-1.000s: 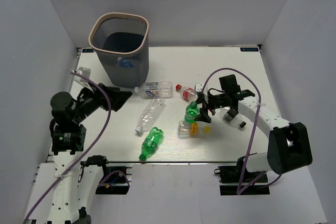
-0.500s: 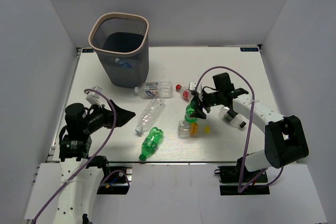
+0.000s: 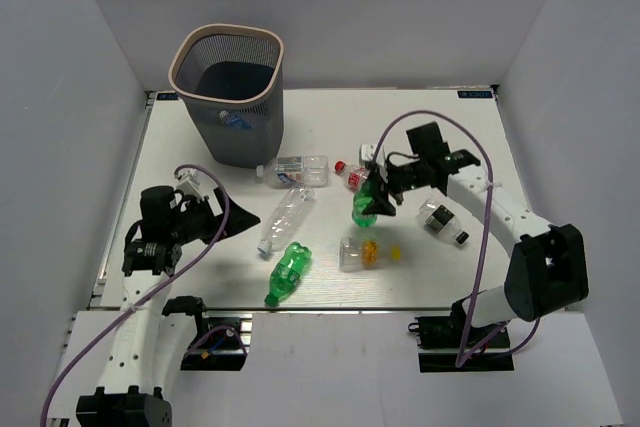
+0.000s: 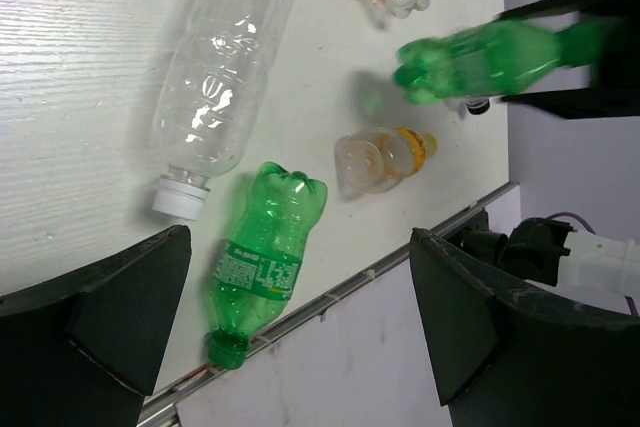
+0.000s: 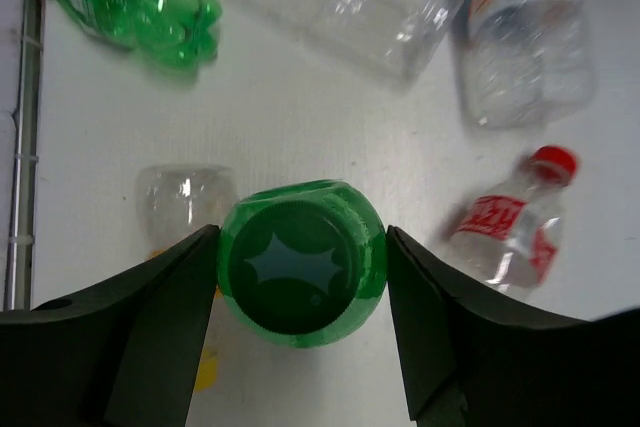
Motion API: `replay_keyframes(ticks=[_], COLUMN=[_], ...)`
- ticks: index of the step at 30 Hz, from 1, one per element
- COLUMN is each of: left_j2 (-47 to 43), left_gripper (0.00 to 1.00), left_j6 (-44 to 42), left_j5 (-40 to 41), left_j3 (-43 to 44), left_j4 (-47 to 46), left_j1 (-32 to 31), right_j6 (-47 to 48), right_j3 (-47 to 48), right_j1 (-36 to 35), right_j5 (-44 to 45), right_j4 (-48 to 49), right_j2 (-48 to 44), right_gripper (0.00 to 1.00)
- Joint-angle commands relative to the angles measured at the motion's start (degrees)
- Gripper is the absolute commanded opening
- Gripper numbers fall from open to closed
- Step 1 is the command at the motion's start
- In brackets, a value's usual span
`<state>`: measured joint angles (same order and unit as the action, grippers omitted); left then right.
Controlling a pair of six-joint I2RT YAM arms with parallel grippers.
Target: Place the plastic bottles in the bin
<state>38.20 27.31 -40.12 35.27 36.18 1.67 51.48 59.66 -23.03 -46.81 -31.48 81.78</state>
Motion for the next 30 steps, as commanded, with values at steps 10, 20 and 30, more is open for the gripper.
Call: replay_keyframes(ticks=[10,20,30], left_j2=[6.18,6.72,9.52], left_gripper=[1.00,1.00,1.00], left_j6=[-1.56,-4.02,-6.30], left_j5=[6.01,7.25,6.20], left_j3=[-3.27,-2.75,0.07], left_j4=[-5.60,-3.84,-4.98], left_j1=[-1.50,-2.02,-2.55], right_j6=[-30.20,-49.20,-49.81], right_j3=[47.99,66.46,69.28], right_j1=[-6.66,-13.44,-15.47], right_j5=[-7.61,8.20,17.44], right_j4=[14.33,51.52,54.07], right_j2=[15.40,33.17,45.13], right_gripper=[0.00,0.00,0.90])
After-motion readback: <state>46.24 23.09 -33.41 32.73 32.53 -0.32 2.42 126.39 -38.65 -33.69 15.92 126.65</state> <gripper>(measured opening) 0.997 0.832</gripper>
